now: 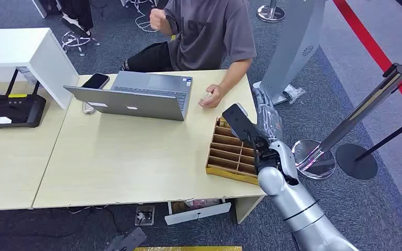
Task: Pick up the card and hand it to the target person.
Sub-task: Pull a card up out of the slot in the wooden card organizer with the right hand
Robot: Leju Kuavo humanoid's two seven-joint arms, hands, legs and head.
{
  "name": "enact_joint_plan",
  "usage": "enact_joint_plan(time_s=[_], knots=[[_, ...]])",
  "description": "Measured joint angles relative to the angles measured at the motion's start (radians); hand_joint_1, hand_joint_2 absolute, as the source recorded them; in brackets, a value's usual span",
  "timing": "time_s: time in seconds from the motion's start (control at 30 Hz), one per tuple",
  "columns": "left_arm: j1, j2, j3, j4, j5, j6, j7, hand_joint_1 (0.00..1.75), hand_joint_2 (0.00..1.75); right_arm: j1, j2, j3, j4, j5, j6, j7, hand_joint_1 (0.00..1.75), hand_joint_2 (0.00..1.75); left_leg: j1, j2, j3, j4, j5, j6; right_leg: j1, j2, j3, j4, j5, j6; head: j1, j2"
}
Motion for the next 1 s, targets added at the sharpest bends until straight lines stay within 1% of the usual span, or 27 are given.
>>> enact_joint_plan(time_s=[0.17,0.37,0.47,0.67,1.0], knots=[[-0.005,-0.002,0.003,-0.001,-0.008,-0.008,0.01,0.0,0.0,-0.03,-0.005,-0.004,0.038,-0.008,0.019,0.007,0.16,1.75,0.0,0.0,0.0,0.0,0.0,0.0,0.0,0.0,0.0,0.0,0.0,0.0,0.0,0.0],[-0.008,-0.003,0.012,-0.003,-0.02,-0.016,0.015,0.0,0.0,-0.053,0.009,0.011,0.131,0.021,0.017,0.012,0.31,1.75,0.0,0.0,0.0,0.0,0.001,0.0,0.0,-0.001,0.0,-0.001,0.001,0.0,0.0,0.0],[-0.007,-0.002,0.013,-0.002,-0.021,-0.018,0.017,0.0,0.0,-0.055,0.014,0.015,0.137,0.026,0.021,0.015,0.36,1.75,0.0,0.0,0.0,0.0,0.0,0.0,0.0,0.0,0.0,0.0,0.001,0.0,0.0,0.0],[-0.005,-0.002,0.016,-0.001,-0.024,-0.029,0.021,0.0,0.0,-0.074,0.015,0.018,0.146,0.029,0.038,0.022,0.58,1.75,0.0,0.0,0.0,0.0,0.0,0.0,0.0,0.0,-0.001,0.0,0.0,0.0,0.0,0.0],[0.0,-0.001,0.018,-0.001,-0.029,-0.028,0.017,0.0,0.0,-0.08,0.021,0.024,0.151,0.032,0.049,0.031,0.66,1.75,0.0,0.0,0.0,0.0,0.001,0.0,0.0,0.0,0.0,0.0,0.001,0.0,0.0,0.0]])
